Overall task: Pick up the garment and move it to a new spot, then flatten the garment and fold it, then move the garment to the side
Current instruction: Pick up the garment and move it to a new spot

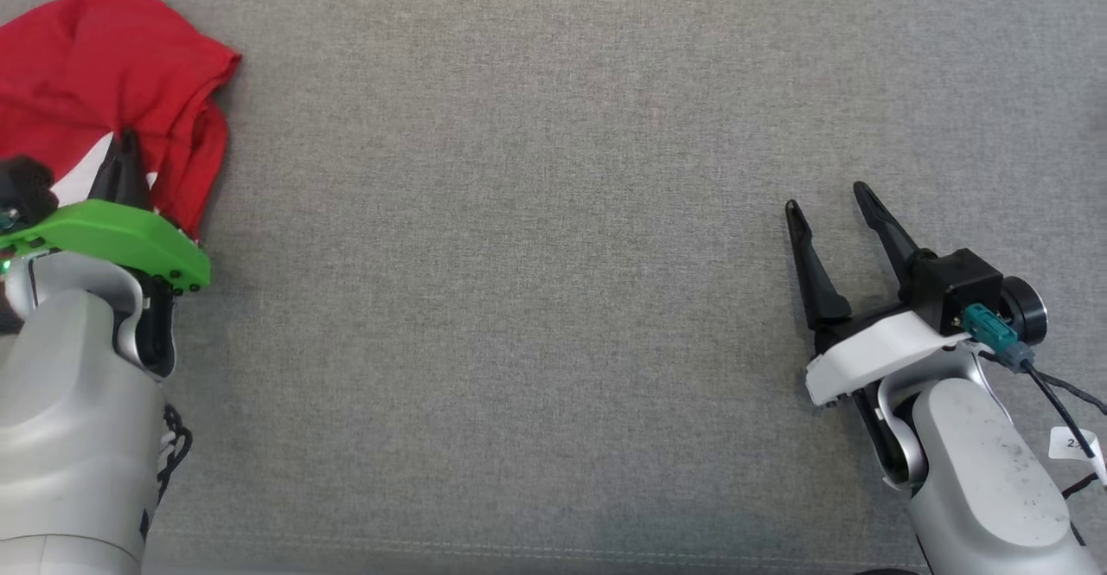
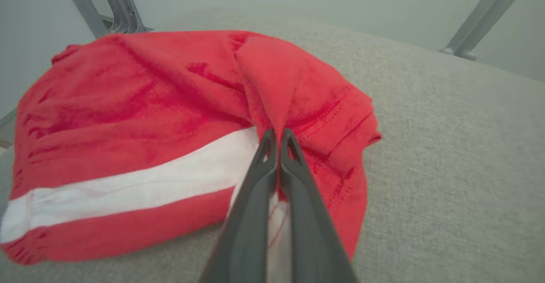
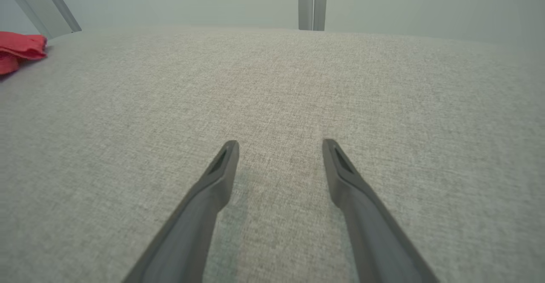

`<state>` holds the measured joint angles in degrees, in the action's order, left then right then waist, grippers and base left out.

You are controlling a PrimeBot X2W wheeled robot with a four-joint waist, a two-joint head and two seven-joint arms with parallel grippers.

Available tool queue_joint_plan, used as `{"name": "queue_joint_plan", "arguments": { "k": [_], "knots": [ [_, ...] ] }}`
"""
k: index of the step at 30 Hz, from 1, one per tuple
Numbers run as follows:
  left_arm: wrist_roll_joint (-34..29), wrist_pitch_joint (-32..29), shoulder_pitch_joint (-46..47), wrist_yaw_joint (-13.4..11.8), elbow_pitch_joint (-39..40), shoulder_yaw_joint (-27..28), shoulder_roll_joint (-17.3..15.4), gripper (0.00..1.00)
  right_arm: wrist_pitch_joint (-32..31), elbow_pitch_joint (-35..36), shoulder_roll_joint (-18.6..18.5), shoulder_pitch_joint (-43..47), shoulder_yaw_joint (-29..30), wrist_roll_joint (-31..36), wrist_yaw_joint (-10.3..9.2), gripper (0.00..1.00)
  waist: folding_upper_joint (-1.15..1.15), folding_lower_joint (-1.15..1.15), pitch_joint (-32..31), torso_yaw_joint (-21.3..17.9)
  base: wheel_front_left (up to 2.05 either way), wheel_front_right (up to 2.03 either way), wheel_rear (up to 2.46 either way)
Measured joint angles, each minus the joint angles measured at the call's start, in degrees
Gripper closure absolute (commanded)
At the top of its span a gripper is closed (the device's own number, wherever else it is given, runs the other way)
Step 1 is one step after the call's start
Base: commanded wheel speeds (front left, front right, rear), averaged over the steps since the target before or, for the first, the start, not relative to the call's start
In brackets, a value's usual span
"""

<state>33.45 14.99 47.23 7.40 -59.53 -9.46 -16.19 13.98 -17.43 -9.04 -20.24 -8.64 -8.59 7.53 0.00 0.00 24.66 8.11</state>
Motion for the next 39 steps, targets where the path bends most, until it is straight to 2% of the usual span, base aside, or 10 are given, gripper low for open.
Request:
{"name": "queue_joint_plan", "arguments": {
  "k": [5, 11, 19, 26, 34, 35, 36, 39],
  "knots": [
    [-1.2, 0.0, 0.0, 0.0, 4.8, -2.7, 2.4, 1.0, 0.6, -1.8, 1.5, 0.0, -0.4, -1.0, 0.0, 0.0, 0.0, 0.0, -1.8, -1.4, 0.0, 0.0, 0.0],
    [-2.5, 0.0, 0.3, 0.0, 7.7, -13.7, 7.7, 1.0, 1.0, -4.1, 3.9, 0.0, -0.8, -2.3, 0.0, 0.0, 0.0, 0.0, -4.0, -5.7, 0.0, 0.0, 0.0],
    [-1.1, -0.6, 1.1, 0.0, 9.8, -24.6, 11.6, 1.0, 1.0, -3.3, 5.1, 1.6, 0.7, -3.4, 0.0, 0.0, 0.0, 0.0, -5.4, -11.8, 0.0, 0.0, 0.0],
    [2.4, -0.7, 1.5, 0.0, 10.2, -31.0, 12.9, 1.0, 1.1, -2.7, 5.8, 2.5, 0.8, -4.4, 0.0, 0.0, 0.0, 0.0, -6.1, -18.7, 0.0, 0.0, 0.0],
    [3.8, -0.3, 2.2, 0.0, 9.9, -35.4, 13.3, 1.0, 1.1, -2.3, 6.1, 3.4, 0.1, -5.2, 0.0, 0.0, 0.0, 0.0, -6.7, -25.8, 0.0, 0.0, 0.0],
    [3.8, -0.2, 2.2, 0.0, 9.8, -35.3, 13.4, 0.71, 1.1, -2.3, 6.1, 3.5, 0.0, -5.4, 0.0, 0.0, 0.0, 0.0, -6.8, -26.4, 0.0, 0.0, 0.0],
    [4.0, -0.2, 2.2, 0.0, 9.8, -35.2, 13.4, 0.0, 1.1, -2.3, 6.1, 3.5, -0.1, -5.5, 0.0, 0.0, 0.0, 0.0, -6.9, -26.9, 0.0, 0.0, 0.0],
    [4.0, 0.0, 2.1, -0.4, 10.9, -33.6, 13.4, 0.0, 1.1, -2.3, 6.1, 3.6, 0.2, -5.9, 0.0, 0.0, 0.0, 0.0, -7.6, -27.6, 0.0, 0.0, 0.0]
  ]
}}
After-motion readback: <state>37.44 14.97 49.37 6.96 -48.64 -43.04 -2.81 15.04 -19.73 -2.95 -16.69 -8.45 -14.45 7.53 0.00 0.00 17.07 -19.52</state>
